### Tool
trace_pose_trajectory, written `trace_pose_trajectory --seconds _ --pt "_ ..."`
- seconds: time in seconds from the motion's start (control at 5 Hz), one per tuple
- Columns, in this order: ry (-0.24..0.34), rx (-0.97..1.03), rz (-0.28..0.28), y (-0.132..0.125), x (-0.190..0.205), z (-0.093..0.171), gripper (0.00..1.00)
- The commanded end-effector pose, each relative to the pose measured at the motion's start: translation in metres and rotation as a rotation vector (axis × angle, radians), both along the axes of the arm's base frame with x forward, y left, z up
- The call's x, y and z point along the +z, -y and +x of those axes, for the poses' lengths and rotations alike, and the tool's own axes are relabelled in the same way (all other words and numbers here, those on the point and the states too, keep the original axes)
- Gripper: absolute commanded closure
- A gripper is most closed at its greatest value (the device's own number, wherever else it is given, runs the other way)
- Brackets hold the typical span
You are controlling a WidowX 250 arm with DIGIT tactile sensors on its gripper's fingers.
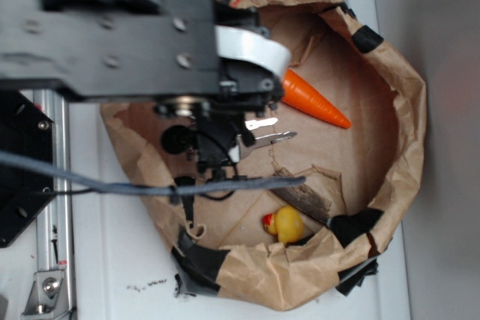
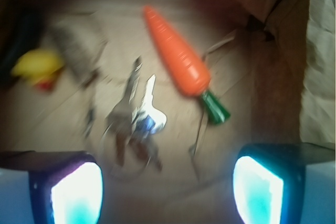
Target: Grab the carrot.
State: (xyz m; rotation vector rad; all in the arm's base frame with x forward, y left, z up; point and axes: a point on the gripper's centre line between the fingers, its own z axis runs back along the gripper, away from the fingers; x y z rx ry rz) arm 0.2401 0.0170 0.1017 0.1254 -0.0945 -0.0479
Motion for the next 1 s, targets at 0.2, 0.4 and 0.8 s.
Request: trace_pose_trajectory --seconds 0.2,0.4,0.8 --pt "0.153 0.058 0.033 0.007 0.033 0.007 0.00" --pt "0.126 -0.064 0.074 0.005 0.007 0.013 0.00" --pt "0.025 -0.162 0.166 -0.005 -0.059 0.067 0.00"
